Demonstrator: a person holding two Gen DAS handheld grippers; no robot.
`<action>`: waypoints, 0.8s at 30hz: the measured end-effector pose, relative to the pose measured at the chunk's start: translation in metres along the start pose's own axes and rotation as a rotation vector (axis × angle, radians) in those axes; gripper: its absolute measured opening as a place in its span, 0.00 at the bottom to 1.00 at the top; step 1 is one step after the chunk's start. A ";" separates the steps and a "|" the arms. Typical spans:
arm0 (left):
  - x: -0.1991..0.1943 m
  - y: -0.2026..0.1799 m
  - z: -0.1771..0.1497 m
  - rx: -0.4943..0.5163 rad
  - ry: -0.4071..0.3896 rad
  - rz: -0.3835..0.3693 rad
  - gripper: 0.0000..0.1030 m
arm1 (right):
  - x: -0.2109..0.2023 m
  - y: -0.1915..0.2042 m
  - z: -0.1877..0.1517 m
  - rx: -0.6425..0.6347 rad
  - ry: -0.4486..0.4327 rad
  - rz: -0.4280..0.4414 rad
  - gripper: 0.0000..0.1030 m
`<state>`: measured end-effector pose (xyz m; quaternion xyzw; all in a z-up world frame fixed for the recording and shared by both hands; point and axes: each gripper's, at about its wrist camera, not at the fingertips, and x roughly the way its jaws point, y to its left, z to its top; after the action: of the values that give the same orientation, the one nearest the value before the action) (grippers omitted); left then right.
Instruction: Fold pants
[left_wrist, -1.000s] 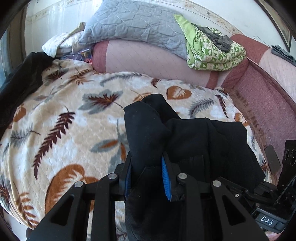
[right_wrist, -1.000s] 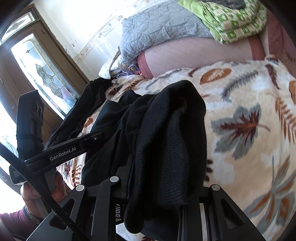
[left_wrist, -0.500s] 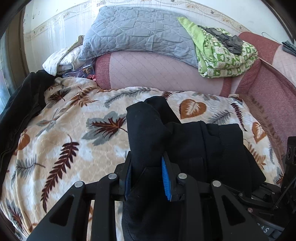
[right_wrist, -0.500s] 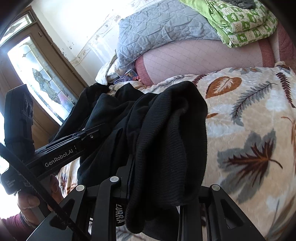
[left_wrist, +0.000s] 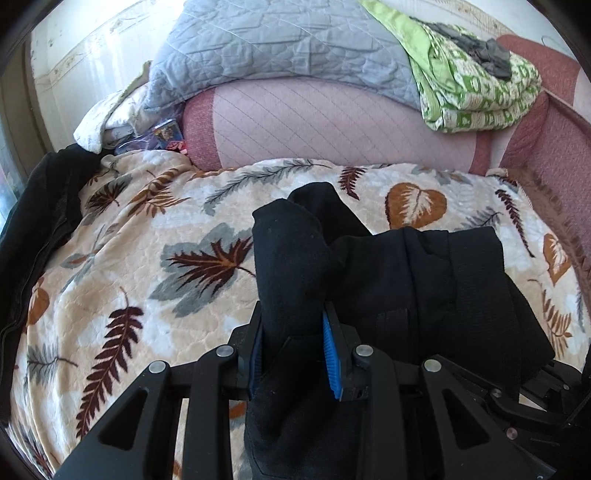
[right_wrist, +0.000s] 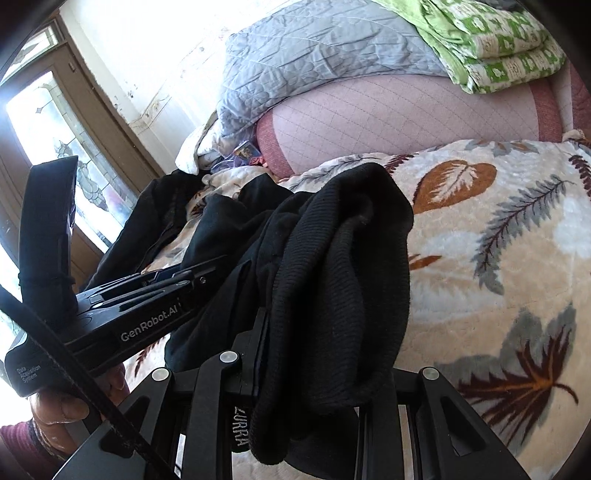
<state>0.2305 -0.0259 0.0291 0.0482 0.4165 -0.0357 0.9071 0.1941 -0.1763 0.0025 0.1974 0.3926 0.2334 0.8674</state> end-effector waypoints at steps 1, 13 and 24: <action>0.004 -0.003 0.001 0.008 0.003 0.001 0.26 | 0.003 -0.005 0.001 0.006 0.004 -0.002 0.28; 0.043 -0.032 0.017 0.050 0.037 0.007 0.26 | 0.015 -0.038 0.019 0.016 -0.016 -0.058 0.28; 0.063 -0.034 0.015 0.058 0.056 0.012 0.26 | 0.030 -0.068 0.013 0.107 0.033 -0.068 0.28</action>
<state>0.2793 -0.0627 -0.0107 0.0779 0.4402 -0.0407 0.8936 0.2387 -0.2164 -0.0430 0.2263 0.4254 0.1856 0.8564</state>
